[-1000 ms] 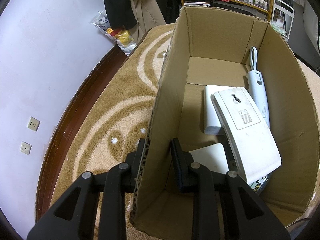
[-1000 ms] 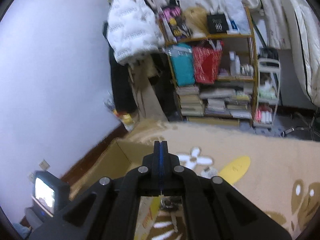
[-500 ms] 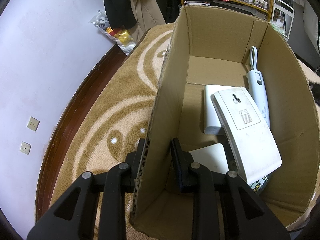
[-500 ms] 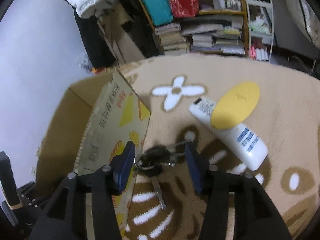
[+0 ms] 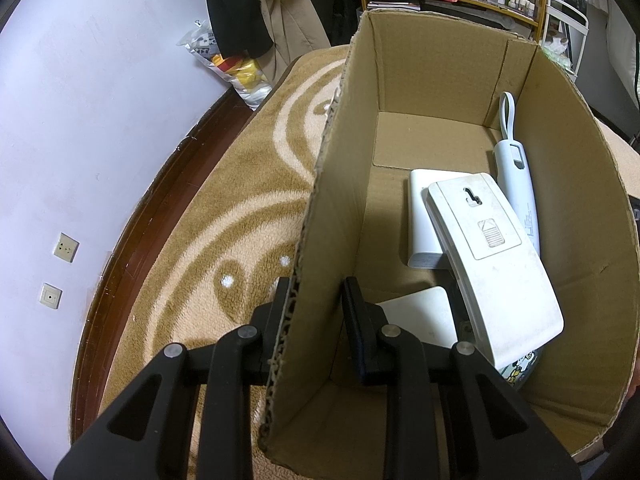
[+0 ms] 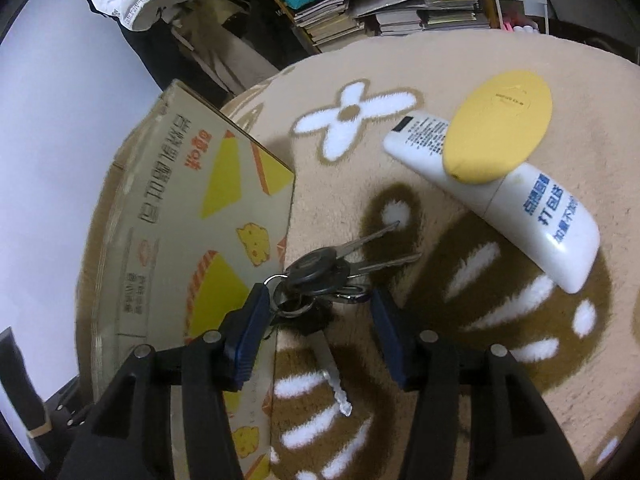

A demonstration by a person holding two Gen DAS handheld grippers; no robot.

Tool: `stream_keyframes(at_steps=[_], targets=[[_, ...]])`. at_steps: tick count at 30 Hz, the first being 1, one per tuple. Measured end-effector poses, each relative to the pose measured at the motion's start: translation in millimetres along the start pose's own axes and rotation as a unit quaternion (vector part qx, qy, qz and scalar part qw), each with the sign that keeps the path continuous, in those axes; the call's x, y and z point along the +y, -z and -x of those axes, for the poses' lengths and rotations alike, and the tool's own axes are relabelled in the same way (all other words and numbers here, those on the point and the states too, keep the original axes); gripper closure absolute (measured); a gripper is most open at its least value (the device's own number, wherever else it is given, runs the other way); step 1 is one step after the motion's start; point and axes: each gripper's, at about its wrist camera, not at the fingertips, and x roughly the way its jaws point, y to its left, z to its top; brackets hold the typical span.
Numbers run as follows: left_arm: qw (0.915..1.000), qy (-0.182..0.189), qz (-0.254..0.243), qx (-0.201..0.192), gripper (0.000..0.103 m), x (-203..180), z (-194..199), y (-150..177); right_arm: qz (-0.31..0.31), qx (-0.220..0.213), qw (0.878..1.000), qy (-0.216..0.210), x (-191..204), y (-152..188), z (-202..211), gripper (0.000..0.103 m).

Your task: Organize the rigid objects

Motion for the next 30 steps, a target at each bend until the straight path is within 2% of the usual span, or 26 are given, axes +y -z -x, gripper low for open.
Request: stream_keyframes(at_steps=[6,8,12,14,20,30], targets=[[1.0000,0.000,0.000,0.000,0.078,0,0,0,0.005,-0.003,1.000,0.020,4,1,-8,0.063],[1.0000,0.000,0.000,0.000,0.078,0,-1,0,0.013,-0.012,1.000,0.024,8,1,-6,0.075],[1.0000,0.000,0.000,0.001,0.078,0,-1,-1,0.041,-0.029,0.998,0.039,18,3,-4,0.078],[1.0000,0.000,0.000,0.001,0.078,0,-1,-1,0.034,-0.040,0.998,0.032,17,3,2,0.085],[1.0000,0.000,0.000,0.001,0.078,0,-1,-1,0.023,-0.072,0.996,0.042,12,-2,18,0.086],[1.0000,0.000,0.000,0.002,0.078,0,-1,-1,0.019,-0.108,0.994,0.027,17,-7,46,0.086]])
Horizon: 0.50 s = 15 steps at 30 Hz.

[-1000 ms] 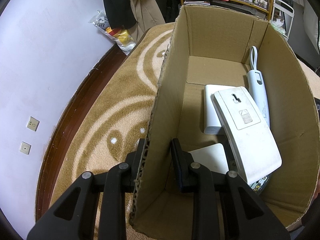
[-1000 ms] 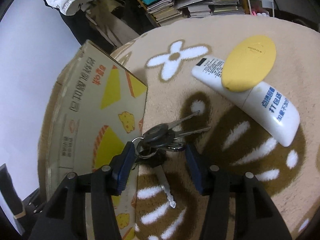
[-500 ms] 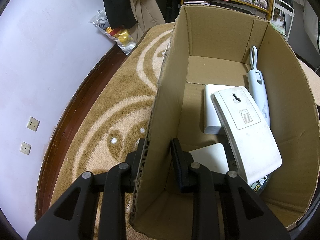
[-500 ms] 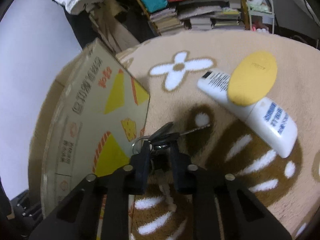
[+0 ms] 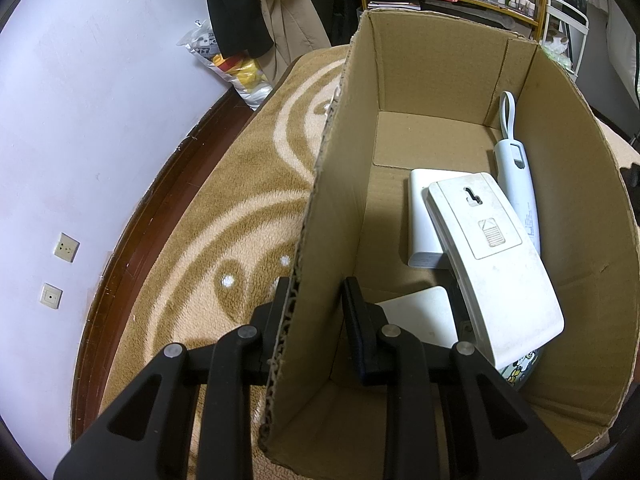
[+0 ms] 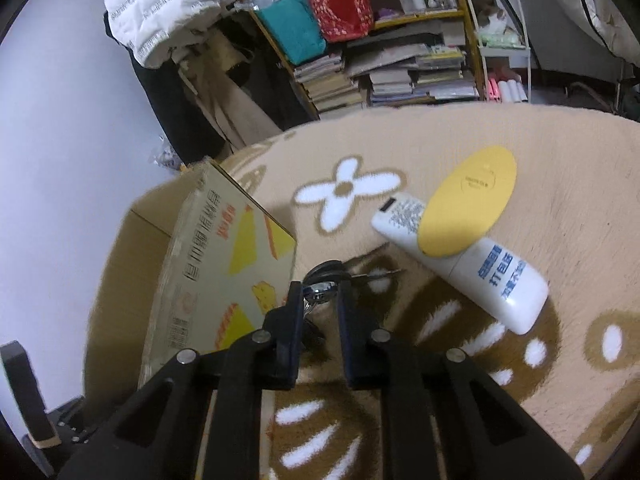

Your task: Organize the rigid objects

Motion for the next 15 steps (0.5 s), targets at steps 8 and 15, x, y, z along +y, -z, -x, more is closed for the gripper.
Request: stream_keyframes(at_steps=[8,15], targets=[[1.0000,0.000,0.000,0.000,0.078,0,0,0,0.003,-0.044,0.999,-0.027,15,-17,33,0.086],[1.0000,0.000,0.000,0.000,0.078,0,0,0,0.012,-0.096,0.994,-0.054,31,-30,69,0.086]])
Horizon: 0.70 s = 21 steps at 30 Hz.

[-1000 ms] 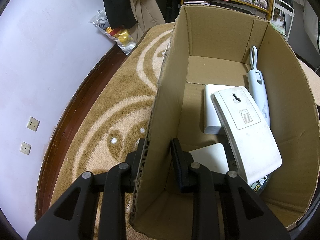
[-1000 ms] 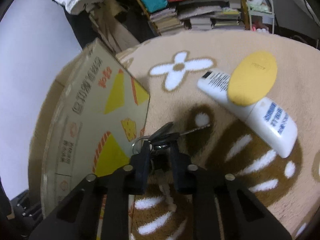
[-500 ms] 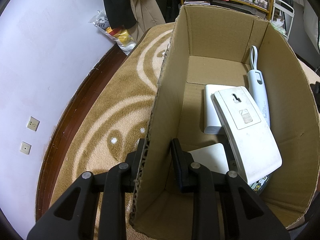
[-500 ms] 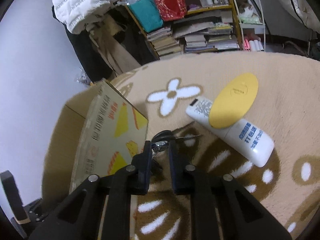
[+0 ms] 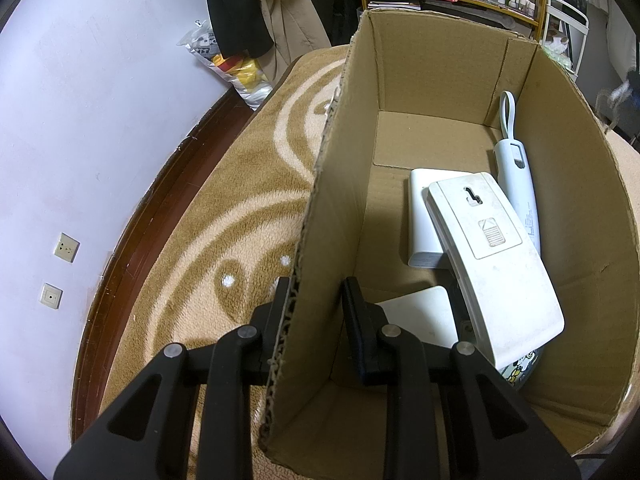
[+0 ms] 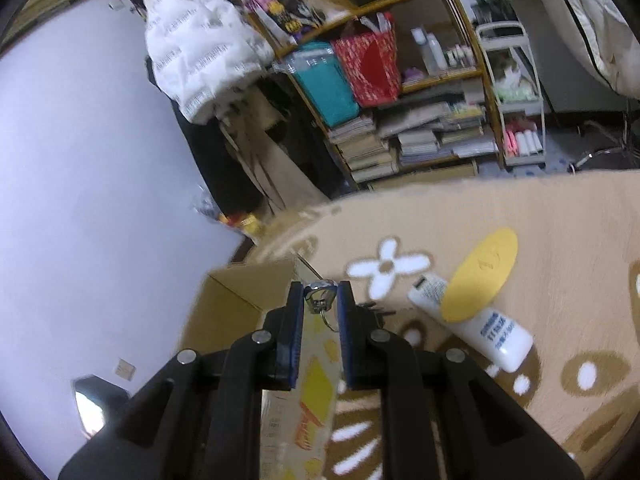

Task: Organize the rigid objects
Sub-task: 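Carry the keys into the box and open the right tool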

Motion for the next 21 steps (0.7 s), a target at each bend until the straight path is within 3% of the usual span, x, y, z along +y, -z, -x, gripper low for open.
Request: stream_keyframes(at_steps=[6,7,8,12,17,21], targets=[[1.0000,0.000,0.000,0.000,0.078,0,0,0,0.022,-0.039,0.998,-0.046,30,-19,35,0.086],[1.0000,0.000,0.000,0.000,0.078,0,0,0,0.027,-0.043,0.997,-0.052,36,-19,39,0.099],[1.0000,0.000,0.000,0.000,0.078,0,0,0,0.034,-0.048,0.996,-0.066,43,-19,45,0.102],[1.0000,0.000,0.000,0.000,0.078,0,0,0,0.070,-0.061,0.992,-0.087,70,-20,59,0.102],[1.0000,-0.002,-0.002,0.000,0.078,0,1,0,0.076,-0.035,0.994,-0.068,74,-9,39,0.102],[1.0000,-0.002,-0.002,0.000,0.078,0,1,0,0.064,-0.006,0.998,-0.010,48,-5,16,0.102]])
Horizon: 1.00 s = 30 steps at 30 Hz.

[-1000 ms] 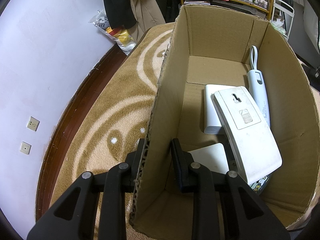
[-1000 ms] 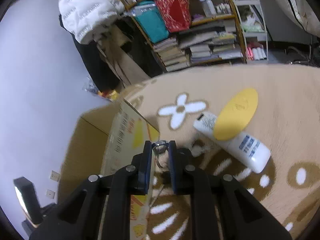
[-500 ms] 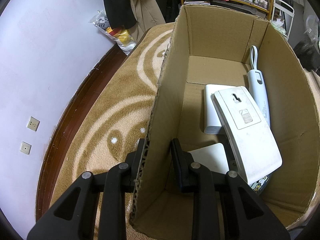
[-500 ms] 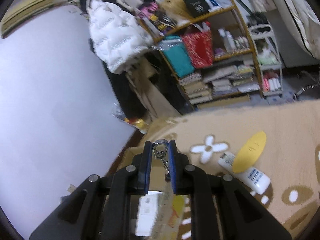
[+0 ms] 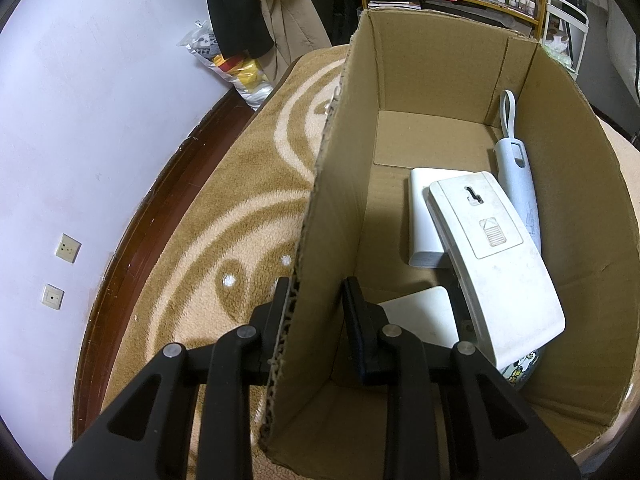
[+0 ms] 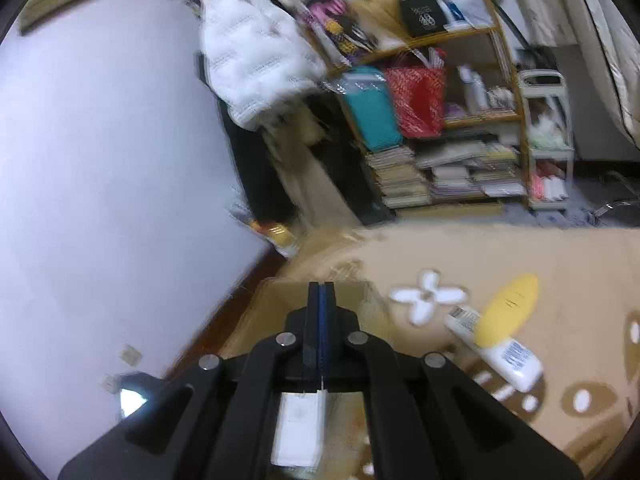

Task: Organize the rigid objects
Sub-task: 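Carry the keys into the box and open the right tool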

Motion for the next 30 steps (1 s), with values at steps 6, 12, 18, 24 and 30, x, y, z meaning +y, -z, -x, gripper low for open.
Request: stream_keyframes(at_steps=[6,12,18,24,30], targets=[[1.0000,0.001,0.001,0.000,0.078,1,-1,1,-0.044,0.061,0.996,0.052,-47,18,-27,0.091],[1.0000,0.001,0.000,0.000,0.078,1,-1,1,-0.057,0.114,0.987,0.101,-71,41,-49,0.047],[1.0000,0.001,0.000,0.000,0.078,1,-1,1,-0.059,0.147,0.979,0.126,-77,59,-66,0.045],[1.0000,0.001,0.000,0.000,0.078,1,-1,1,-0.076,0.187,0.970,0.138,-88,78,-85,0.045],[1.0000,0.001,0.000,0.000,0.078,1,-1,1,-0.076,0.202,0.967,0.139,-90,85,-95,0.054]])
